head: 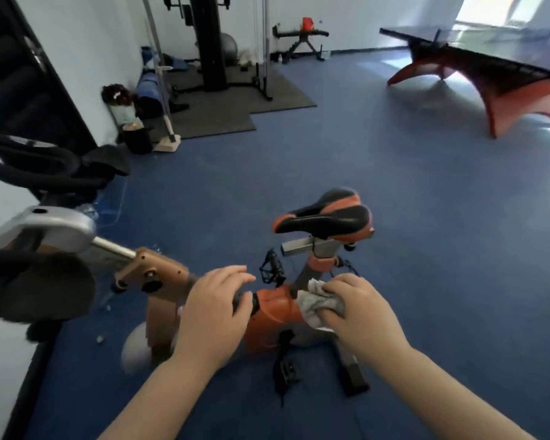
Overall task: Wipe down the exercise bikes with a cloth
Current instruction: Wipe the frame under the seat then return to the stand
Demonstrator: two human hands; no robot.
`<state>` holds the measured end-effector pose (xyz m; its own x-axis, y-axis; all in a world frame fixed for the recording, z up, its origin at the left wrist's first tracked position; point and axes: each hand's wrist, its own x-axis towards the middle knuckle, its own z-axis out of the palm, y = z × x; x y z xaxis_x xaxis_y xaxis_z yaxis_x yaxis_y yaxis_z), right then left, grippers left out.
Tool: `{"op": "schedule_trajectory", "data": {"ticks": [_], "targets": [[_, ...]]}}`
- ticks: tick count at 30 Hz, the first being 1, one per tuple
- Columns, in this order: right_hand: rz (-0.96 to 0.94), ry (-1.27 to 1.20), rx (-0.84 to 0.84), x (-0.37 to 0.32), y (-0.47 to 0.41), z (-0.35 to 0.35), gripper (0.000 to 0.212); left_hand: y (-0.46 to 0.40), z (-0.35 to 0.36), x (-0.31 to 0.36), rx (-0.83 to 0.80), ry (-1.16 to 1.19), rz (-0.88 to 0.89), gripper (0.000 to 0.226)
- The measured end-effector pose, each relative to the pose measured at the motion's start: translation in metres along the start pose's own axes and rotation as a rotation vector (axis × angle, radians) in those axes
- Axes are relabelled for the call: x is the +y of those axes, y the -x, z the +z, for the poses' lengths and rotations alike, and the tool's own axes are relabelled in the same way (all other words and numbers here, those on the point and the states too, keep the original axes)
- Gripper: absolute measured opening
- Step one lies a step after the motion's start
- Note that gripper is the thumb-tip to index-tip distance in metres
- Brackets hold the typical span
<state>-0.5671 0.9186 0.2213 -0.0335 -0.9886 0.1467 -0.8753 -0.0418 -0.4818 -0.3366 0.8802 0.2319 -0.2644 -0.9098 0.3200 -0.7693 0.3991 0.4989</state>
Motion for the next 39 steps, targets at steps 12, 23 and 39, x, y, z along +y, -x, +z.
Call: {"op": "schedule_trajectory", "data": {"ticks": [12, 23, 39], "targets": [[0.418, -0.042, 0.185, 0.156, 0.016, -0.08, 0.027, -0.095, 0.143, 0.125, -0.334, 0.07, 0.251, 0.022], [0.644, -0.03, 0.349, 0.239, -0.002, -0.11, 0.026, -0.181, 0.241, 0.185, -0.512, 0.171, 0.412, 0.022], [0.515, 0.021, 0.295, 0.443, -0.063, -0.204, 0.028, -0.266, 0.379, 0.327, -0.427, 0.215, 0.237, 0.022]]}}
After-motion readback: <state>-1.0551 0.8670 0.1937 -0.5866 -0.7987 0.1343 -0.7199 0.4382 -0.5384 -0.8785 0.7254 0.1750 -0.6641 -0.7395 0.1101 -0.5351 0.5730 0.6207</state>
